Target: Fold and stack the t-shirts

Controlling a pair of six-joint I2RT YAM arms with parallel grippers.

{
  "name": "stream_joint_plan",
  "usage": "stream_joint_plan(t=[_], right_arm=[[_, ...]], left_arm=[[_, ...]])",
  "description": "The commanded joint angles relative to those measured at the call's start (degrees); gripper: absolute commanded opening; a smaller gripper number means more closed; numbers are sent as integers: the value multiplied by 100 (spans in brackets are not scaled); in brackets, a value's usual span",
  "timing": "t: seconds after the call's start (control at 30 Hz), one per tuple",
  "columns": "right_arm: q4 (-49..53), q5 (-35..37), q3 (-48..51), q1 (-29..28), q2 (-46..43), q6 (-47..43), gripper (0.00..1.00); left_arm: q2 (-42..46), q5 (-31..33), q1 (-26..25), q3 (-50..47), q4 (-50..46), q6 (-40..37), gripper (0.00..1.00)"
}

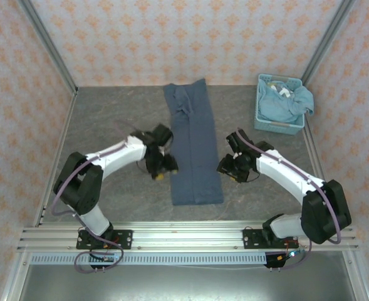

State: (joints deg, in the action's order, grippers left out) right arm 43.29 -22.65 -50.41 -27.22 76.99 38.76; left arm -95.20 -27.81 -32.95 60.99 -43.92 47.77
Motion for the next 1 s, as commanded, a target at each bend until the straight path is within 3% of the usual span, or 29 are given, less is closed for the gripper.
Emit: stream_joint_plan(t=[0.0, 0.2, 0.3, 0.47, 0.6, 0.97], right_arm=[[21, -298, 251, -11, 18, -370, 51], [-30, -357, 544, -11, -9, -352, 51], [-43, -404, 626, -16, -13, -352, 51], [-154, -655, 817, -29, 67, -304, 51], [-188, -735, 857, -152, 224, -314, 51], [-149, -740, 828, -851, 481, 20, 49]], left_arm=[[410, -533, -229, -617, 723, 700, 56], [200, -422, -698, -866, 1002, 1086, 53], [-29, -399, -863, -881, 1122, 1168, 46], [-245, -311, -950, -949, 1392, 1266, 23], [-64, -207, -1037, -1010, 1058, 1212, 1], [860, -463, -1139, -2070, 1481, 1905, 0]])
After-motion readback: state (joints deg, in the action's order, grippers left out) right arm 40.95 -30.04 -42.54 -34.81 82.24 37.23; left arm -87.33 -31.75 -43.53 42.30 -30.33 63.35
